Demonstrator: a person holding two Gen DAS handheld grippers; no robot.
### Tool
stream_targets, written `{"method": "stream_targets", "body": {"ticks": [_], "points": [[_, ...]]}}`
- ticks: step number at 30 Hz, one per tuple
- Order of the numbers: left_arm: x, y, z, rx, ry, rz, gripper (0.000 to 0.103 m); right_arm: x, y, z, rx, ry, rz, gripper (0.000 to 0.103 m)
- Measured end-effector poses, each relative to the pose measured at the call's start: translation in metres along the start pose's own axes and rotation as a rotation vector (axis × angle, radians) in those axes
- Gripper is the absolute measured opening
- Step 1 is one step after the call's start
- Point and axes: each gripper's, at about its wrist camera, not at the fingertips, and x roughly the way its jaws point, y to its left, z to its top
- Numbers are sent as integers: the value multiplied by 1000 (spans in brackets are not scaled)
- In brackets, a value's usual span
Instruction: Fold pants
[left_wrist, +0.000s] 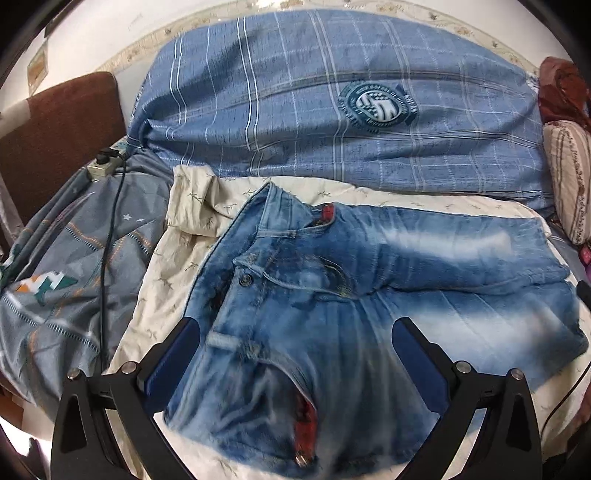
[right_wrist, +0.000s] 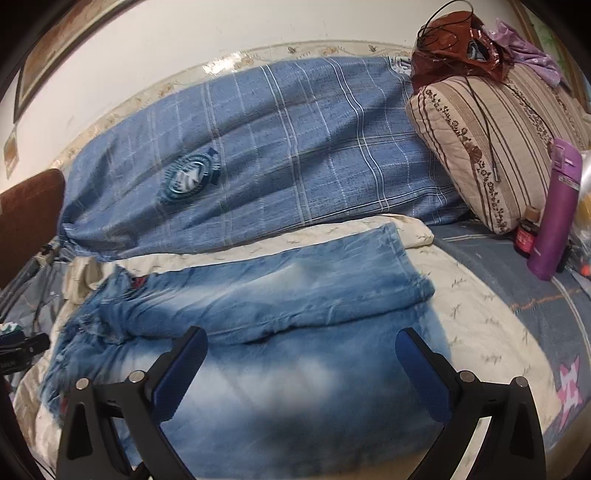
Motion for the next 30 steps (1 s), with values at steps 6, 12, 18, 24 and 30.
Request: {"method": "stream_targets", "body": {"ticks": [6,12,18,24,30], "points": [[57,27,36,-7,89,20,103,58,-49,44,25,21,-100,103],[115,47,89,15,152,71,103,132,-115,84,252,119,-51,103],[164,52,140,-18,198,59,103,183,-124,93,333,192,-36,100],[219,34,154,-32,309,32,102,197,-113,94,344,212,-29,96],[253,20,152,-32,354,59,84,203,-106,96,332,218,-50,96]]}}
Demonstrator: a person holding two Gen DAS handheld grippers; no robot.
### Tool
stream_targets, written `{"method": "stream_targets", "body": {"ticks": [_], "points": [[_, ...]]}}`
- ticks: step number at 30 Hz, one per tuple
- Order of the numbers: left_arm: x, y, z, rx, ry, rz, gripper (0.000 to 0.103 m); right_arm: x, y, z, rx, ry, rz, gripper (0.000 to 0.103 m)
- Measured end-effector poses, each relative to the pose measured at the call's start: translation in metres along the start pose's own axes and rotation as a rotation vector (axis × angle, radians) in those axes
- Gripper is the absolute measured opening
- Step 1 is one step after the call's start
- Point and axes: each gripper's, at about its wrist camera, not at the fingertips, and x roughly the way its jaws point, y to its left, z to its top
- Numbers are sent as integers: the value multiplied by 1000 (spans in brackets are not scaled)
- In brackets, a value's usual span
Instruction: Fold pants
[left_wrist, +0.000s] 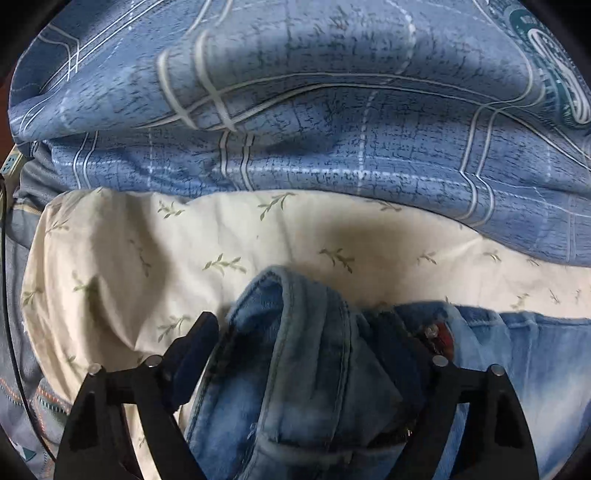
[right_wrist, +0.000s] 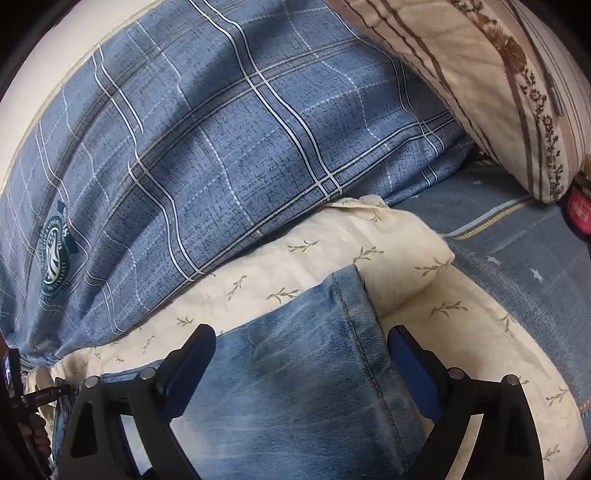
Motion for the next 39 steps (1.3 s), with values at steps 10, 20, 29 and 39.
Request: {"method": "stream_targets", "body": {"ticks": [10,20,29,39], "points": [[-26,-7,-2,-35,-42,-58,27,20,-12,-2,76,48,-18,50],[-115,15,-37,-55,-214,-174,23,-24,9,0,-16,-3,87,9],[-163,54,-94,-96,-323,-282,23,-83,9,-6,1,-53,215,8],[-193,104,-202,-191,-334,-357,23,-162,-26,-60,4,-97,247,8]]}}
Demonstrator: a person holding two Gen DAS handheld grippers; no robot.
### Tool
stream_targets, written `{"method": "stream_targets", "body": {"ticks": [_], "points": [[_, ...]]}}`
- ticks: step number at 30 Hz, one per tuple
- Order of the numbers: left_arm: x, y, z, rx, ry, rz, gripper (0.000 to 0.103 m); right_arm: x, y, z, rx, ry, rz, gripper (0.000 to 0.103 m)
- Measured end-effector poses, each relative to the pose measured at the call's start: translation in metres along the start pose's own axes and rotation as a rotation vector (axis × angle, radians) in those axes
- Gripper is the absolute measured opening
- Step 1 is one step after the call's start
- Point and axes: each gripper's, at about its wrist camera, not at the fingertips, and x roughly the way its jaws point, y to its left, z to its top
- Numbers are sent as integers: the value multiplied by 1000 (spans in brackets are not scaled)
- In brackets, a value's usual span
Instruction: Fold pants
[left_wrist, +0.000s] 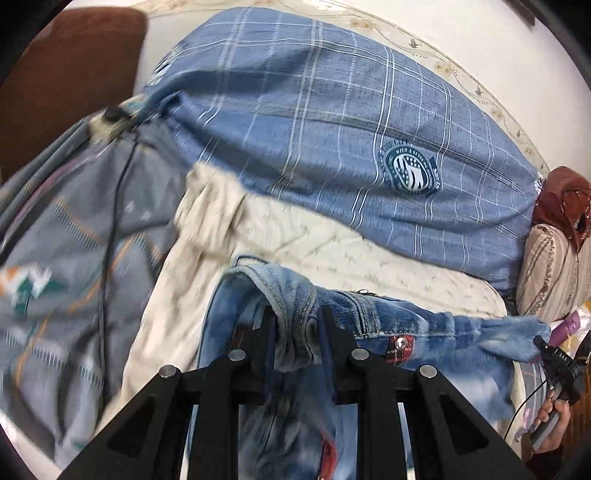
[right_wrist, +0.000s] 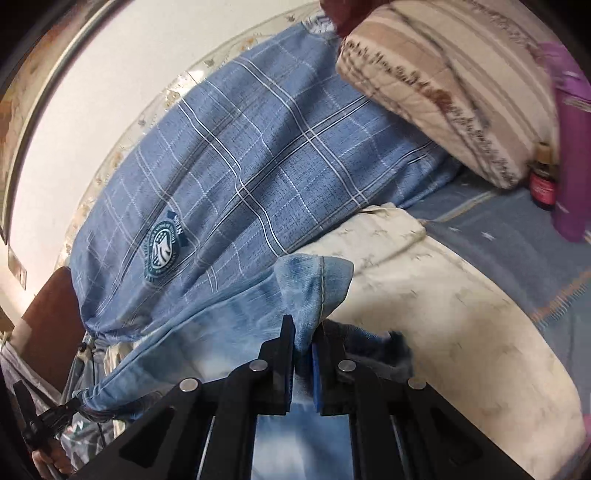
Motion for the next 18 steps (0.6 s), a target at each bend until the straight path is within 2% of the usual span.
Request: {"method": "stream_targets", "body": {"ticks": [5,11,15,16,18], "points": [[-10,16,-50,-9,70,-15,23,-24,-18,-28,38,12,-1,8],[-1,26,-103,4,132,27,23,-36,-32,-59,59,68,-43,8],[-3,32,-118,0,141,37,23,-41,-49,-77,88,126,-59,8],[-4,33,-119,-5,138,33,23,-43,-53,-80,97,134,-54,12],[-3,36,-120,-14,140,24,23,-47,-61,-85,131,158,-33,14]]}}
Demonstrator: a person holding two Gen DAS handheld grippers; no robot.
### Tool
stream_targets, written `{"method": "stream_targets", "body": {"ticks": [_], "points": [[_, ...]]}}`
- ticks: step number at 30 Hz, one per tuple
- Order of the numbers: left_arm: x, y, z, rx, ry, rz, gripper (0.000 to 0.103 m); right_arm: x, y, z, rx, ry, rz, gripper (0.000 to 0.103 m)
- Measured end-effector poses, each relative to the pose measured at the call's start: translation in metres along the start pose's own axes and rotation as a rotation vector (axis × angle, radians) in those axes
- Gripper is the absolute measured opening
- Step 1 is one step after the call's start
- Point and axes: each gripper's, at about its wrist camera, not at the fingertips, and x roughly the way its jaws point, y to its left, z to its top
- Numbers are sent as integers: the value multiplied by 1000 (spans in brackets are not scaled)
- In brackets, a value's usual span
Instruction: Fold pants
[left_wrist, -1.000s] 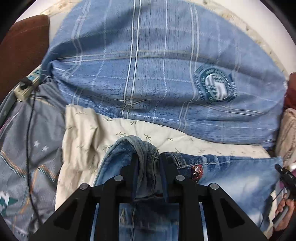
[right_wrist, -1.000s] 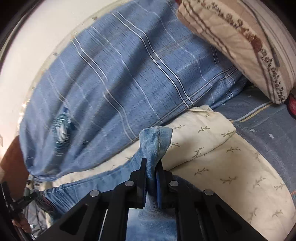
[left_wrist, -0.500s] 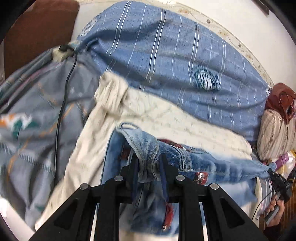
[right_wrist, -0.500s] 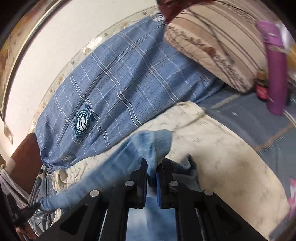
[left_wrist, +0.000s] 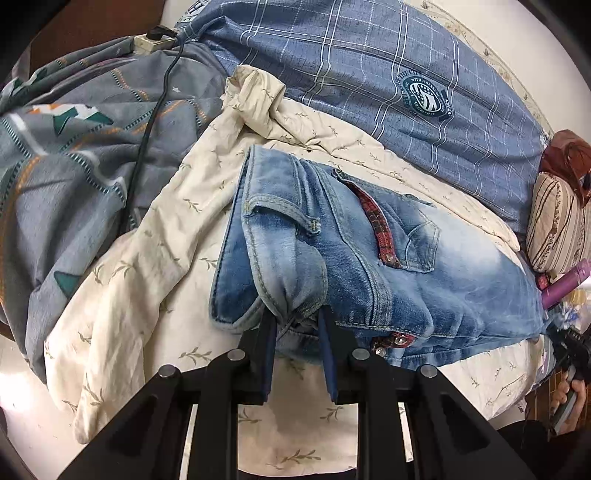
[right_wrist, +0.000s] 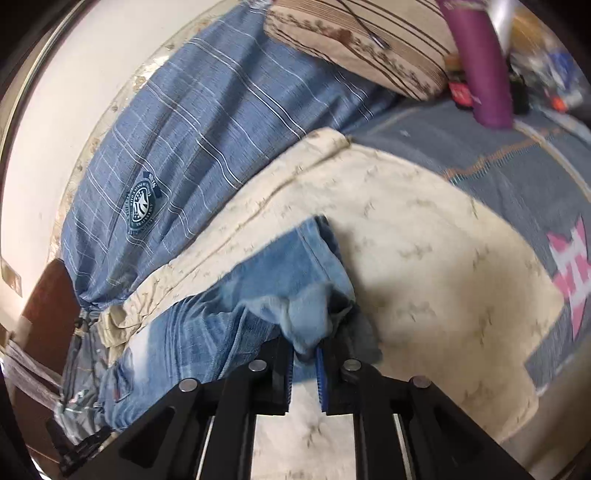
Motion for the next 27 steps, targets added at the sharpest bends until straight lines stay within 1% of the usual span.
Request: {"method": "stream_targets", "body": {"ticks": [3,5,8,11,16,19,20,22,24,26,27], "points": [[2,6,-4,-17,18,-1,24,-1,-14,-3,45,46,1,18],[3,10,-10,-21,37,4,23,-3,-22,-6,81,64,6,18],[4,20,-19,-52,71,31,21,-14,-29,-12,93,44,11,18],[1,35,-27,-97,94,26,21,-27,-33,-14,104,16,12,18],[-28,42,-26,-89,34,12,21,-39,-21,-9,59,-22,-45,18],[-50,36,-15,-58,-28,-2,21,-54,-16,0,31,-78,-112,18],[-55,33,-10,-45,-47,-6,21,-61,-18,4,35,-102,-117,18],[-66,22,0,-9,-90,-19,21,-80,-29,10,79,-164,-102,18],[-70,7,7,29,-113,-35,21,-94,-38,17,123,-204,-81,19],[-67,-9,12,49,-115,-70,21,-97,-37,24,136,-212,-55,21],[-63,-19,14,61,-109,-90,21,-95,-34,27,131,-207,-48,25]]}}
